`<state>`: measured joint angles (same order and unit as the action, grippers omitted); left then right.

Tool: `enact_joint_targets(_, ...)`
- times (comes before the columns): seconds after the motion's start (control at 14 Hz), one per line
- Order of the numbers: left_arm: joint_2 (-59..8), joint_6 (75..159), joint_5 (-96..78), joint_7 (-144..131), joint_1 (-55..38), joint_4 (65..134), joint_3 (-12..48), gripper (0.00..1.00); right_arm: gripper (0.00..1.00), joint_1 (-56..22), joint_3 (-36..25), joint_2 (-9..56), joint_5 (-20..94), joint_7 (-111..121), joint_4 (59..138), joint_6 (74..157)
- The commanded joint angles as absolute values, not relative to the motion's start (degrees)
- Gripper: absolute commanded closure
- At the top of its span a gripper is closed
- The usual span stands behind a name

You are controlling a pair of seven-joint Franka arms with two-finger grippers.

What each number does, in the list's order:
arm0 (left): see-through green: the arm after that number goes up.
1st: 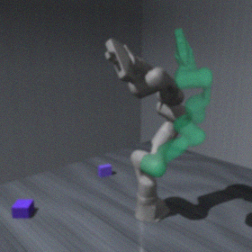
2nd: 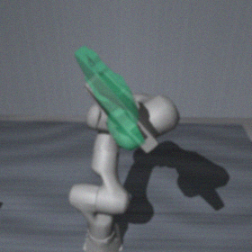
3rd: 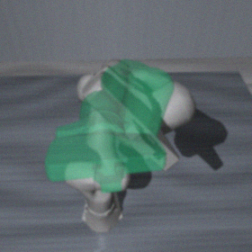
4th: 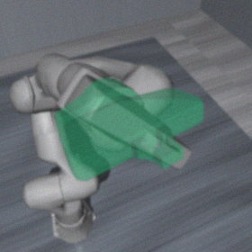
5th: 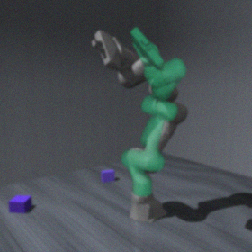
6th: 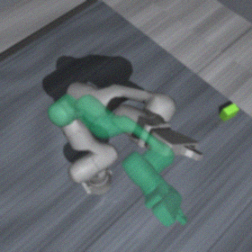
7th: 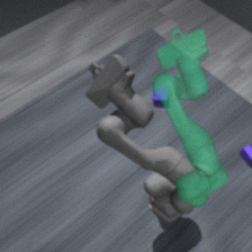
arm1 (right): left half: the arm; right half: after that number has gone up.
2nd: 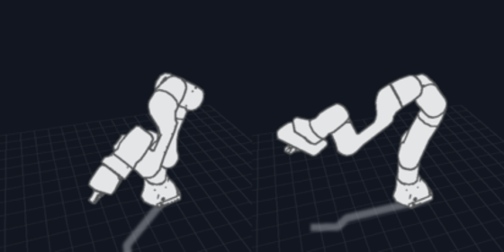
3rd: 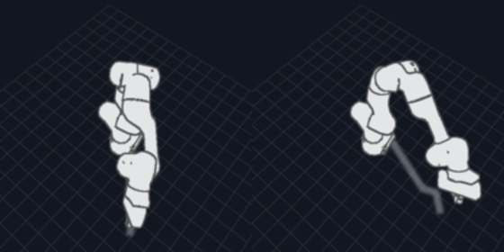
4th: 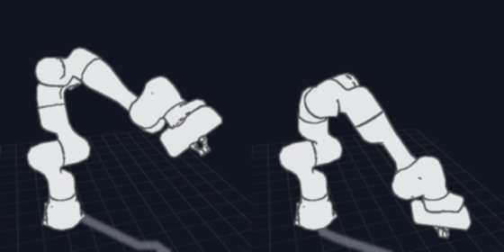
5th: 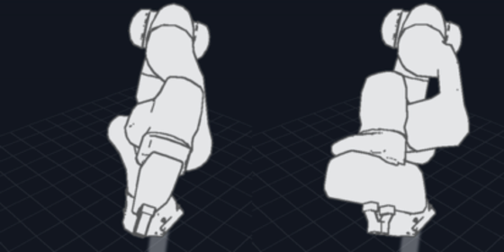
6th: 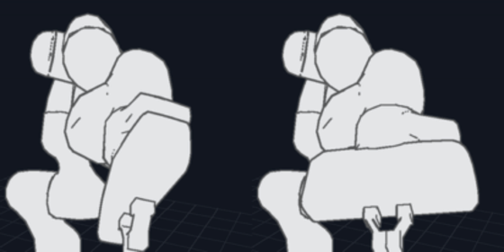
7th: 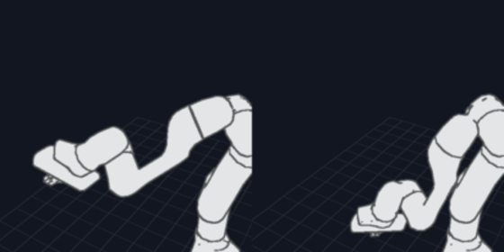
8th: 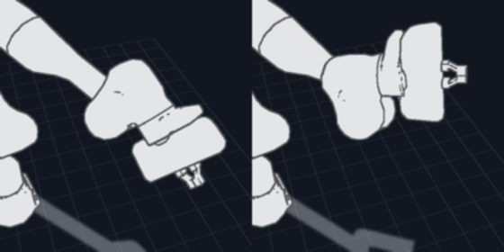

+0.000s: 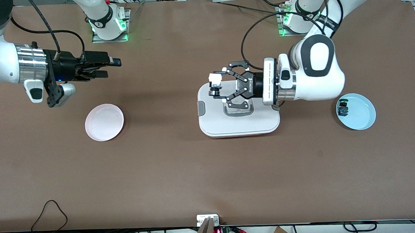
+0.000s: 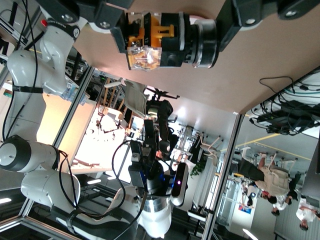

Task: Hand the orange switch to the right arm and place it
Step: 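Carry the switch over the box while the right gripper reaches toward it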

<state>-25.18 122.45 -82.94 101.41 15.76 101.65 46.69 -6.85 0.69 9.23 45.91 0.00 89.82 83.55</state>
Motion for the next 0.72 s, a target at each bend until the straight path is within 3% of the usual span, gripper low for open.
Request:
enact_joint_targets(0.0,-23.6,128.8,-89.2,106.7,16.3,104.0,51.8,0.88,0.00,-7.3,0.5,11.2,53.0,-0.2,90.8,83.6)
enact_joint_targets(0.21,-23.6,140.0,-97.3,108.6,13.5,103.7,56.1,0.88,0.00,-9.6,0.6,12.4,61.5,-0.9,94.2,89.5)
enact_joint_targets(0.64,-24.3,140.8,-100.9,114.3,13.4,104.0,57.0,0.88,0.00,-13.7,0.6,10.5,76.2,-1.1,103.3,99.9)
